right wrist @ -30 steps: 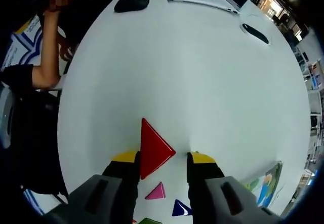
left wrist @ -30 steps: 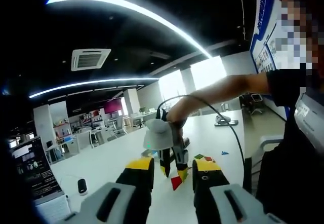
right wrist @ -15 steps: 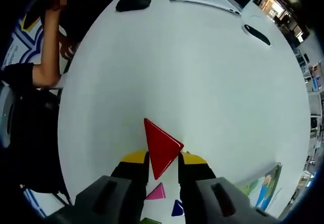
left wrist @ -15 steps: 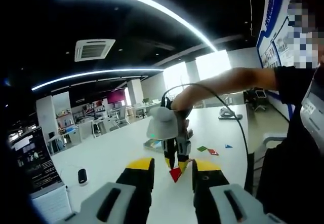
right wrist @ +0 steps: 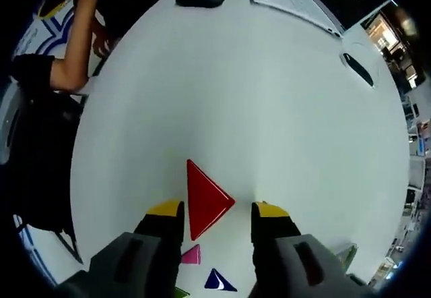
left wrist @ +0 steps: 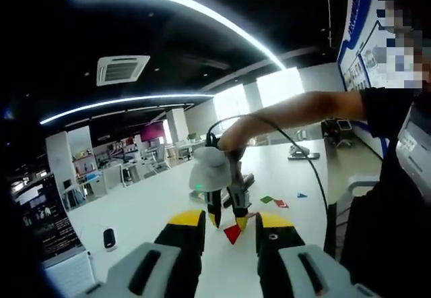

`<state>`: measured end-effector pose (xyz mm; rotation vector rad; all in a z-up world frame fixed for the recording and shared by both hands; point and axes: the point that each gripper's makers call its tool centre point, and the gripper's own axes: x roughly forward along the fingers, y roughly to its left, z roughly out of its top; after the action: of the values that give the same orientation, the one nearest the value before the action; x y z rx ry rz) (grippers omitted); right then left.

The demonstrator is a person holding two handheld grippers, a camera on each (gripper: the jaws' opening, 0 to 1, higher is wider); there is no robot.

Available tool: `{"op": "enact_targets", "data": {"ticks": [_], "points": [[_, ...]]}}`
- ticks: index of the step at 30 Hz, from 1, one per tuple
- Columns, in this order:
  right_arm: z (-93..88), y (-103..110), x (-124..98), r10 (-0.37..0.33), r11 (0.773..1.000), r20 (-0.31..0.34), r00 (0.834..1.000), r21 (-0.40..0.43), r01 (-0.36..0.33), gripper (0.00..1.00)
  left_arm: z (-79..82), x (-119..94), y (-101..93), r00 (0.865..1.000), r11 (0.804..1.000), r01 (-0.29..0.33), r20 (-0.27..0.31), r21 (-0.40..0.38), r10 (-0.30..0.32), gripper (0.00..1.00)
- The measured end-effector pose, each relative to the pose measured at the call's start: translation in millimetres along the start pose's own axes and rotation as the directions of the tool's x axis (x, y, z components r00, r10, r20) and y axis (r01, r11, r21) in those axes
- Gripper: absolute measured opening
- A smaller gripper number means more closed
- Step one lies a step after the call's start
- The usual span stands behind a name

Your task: Pick up the tangram pieces one by one and place each piece onto its matching region on the pattern sheet, fitting the shapes together until the outline on the sheet is completely filled by the tangram pieces

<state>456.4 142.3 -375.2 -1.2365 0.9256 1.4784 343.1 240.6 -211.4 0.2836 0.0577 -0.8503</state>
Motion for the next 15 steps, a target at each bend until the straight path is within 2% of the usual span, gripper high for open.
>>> {"op": "enact_targets", "data": {"ticks": [2,6,15], "points": [[0.1,3.4,0.3,0.016,1.0,0.003,1.0,-0.006,-0.016,0.36,0.6,-0.7,0.4,1.0,1.0,-0.002,0.003,0.001,0.002,0.32],[2.7,9.0,0.4,0.028,0.996,0.002,1.0,-0.081,-0.027,0.32,0.5,-0.7,1.5,1.0,1.0,-0.007,0.003,0.0,0.007,0.32],[1.2,8.3,0.0,0.027,0.998,-0.012,1.0,-0.052,-0.028,0.28,2.1,0.5,-1.4,1.0,1.0,-0.001,0.002,0.009,0.001,0.32]]}}
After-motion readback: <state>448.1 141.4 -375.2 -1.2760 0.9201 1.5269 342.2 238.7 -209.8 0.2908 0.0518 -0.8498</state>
